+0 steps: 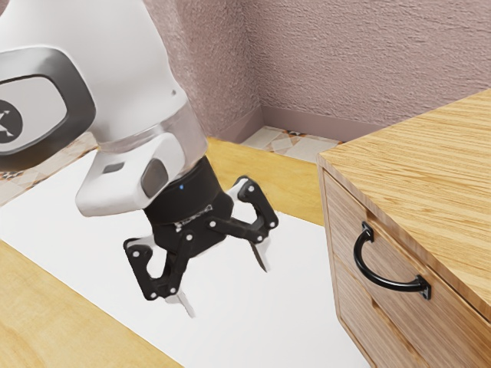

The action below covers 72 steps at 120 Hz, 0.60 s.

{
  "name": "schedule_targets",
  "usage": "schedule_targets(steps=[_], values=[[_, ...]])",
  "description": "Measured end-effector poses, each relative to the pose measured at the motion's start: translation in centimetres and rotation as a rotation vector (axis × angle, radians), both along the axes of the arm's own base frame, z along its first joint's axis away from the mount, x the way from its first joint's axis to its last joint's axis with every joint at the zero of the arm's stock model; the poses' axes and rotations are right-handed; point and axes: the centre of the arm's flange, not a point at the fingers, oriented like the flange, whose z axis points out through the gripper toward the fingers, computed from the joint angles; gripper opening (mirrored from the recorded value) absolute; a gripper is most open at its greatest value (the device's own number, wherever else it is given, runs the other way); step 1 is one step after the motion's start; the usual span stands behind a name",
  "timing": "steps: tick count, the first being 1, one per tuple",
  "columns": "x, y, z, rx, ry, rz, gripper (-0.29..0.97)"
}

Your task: Pull the drawer handle with one arm to open the drawer

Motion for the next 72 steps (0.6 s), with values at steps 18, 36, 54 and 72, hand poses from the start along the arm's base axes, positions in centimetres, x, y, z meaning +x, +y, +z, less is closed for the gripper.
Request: schedule_targets(steps=[18, 36, 54, 72], values=[[-1.3, -1.7, 1.1, -0.031, -0.067, -0.150, 0.68], [1.2, -5.9, 3.0, -0.105, -0.210, -0.199, 0.68], [2.6, -5.9, 1.2, -0.109, -0.247, -0.169, 0.68], [3.1, -6.5, -0.3, -0.081, -0.284, -0.155, 0.68]])
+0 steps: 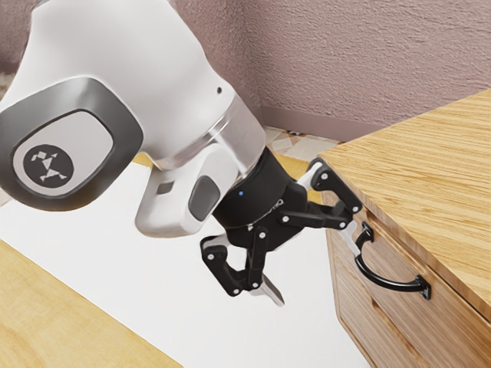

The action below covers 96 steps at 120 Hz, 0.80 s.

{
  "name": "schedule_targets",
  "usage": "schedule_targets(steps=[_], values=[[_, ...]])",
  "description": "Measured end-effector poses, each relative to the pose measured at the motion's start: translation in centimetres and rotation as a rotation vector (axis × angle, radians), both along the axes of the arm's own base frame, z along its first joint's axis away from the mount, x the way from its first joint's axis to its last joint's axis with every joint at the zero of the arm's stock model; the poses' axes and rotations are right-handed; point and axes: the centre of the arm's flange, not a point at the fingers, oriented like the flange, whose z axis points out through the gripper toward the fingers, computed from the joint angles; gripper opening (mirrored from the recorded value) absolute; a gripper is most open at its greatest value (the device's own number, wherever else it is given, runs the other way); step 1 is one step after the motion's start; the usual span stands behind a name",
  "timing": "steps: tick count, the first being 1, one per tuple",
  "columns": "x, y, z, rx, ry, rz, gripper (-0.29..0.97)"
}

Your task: Pull the drawer handle with one arm to open the drawer

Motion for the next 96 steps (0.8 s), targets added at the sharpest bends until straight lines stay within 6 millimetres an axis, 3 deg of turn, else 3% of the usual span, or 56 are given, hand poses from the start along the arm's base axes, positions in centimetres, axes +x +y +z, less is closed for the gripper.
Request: schedule_targets(steps=[17, 35, 56, 96], values=[[1.4, 0.8, -1.0, -0.007, -0.019, 0.054, 0.68], [2.1, -0.2, -2.0, -0.009, -0.033, 0.083, 0.68], [4.2, 0.5, -3.5, -0.005, -0.030, 0.137, 0.69], [4.2, 0.5, -4.3, -0.016, -0.019, 0.166, 0.84]])
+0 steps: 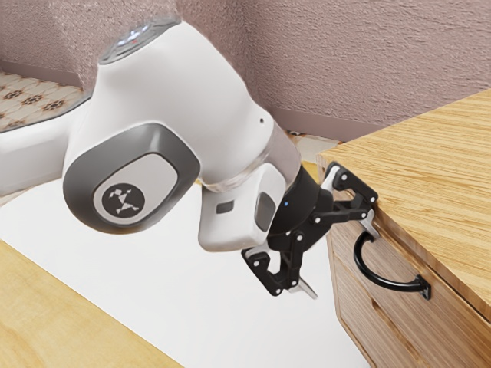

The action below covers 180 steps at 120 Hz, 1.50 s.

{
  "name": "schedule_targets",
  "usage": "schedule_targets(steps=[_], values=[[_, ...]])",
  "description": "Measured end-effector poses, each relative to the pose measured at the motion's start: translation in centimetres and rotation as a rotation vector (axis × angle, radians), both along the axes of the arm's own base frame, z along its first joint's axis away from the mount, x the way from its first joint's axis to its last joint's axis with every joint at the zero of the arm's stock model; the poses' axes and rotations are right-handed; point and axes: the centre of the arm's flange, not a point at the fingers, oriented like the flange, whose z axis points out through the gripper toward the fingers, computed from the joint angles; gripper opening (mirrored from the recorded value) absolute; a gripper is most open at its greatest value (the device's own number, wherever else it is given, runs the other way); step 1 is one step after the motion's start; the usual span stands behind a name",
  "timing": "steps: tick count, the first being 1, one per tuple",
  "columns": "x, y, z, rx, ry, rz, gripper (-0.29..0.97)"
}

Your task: Pull the drawer handle with one arm to open the drawer

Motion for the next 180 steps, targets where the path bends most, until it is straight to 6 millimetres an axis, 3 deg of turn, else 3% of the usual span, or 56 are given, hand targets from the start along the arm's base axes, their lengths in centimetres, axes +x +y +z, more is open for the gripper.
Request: schedule_targets(steps=[15, 29, 52, 101, 114, 148, 180], values=[[-0.6, 0.8, 0.2, -0.023, 0.005, 0.008, 0.69], [-1.0, 1.3, 0.2, -0.037, 0.012, 0.013, 0.63], [-1.5, 1.7, 0.1, -0.050, 0.021, 0.022, 0.66], [-2.9, 0.1, -0.8, -0.050, 0.050, 0.023, 0.67], [-4.2, 1.0, -0.3, -0.055, 0.039, 0.031, 0.59], [-7.6, 3.4, 0.0, -0.066, 0.027, 0.056, 0.65], [-9.8, 4.5, -0.3, -0.070, 0.024, 0.071, 0.69]])
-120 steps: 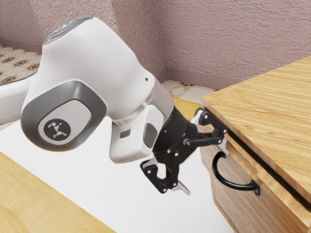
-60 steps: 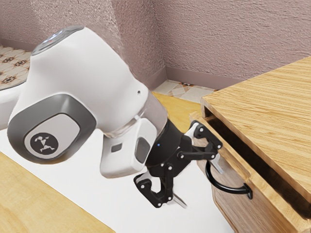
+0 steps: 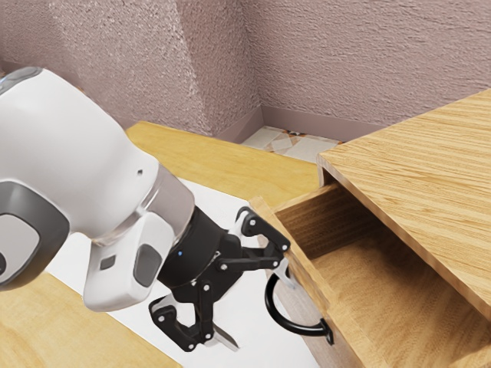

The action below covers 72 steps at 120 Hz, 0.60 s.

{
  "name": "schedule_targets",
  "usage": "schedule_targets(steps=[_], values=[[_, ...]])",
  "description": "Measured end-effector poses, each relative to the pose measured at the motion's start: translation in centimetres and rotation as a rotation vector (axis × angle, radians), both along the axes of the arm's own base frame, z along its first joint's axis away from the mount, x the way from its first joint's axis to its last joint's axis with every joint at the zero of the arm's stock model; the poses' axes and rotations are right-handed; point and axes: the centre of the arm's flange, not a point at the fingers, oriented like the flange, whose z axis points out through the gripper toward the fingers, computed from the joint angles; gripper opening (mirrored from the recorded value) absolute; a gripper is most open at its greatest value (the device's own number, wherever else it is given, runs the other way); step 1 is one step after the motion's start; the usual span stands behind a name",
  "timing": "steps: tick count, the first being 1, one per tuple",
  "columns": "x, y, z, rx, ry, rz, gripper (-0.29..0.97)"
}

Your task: Pull the drawer handle with one arm to open the drawer

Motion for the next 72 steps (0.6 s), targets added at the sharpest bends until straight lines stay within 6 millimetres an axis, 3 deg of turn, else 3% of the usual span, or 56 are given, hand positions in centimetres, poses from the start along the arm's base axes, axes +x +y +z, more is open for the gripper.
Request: schedule_targets(steps=[55, 72], values=[[-4.2, 2.3, 0.4, -0.013, -0.029, 0.028, 0.53], [-5.6, 3.2, 0.3, -0.018, -0.030, 0.037, 0.54]])
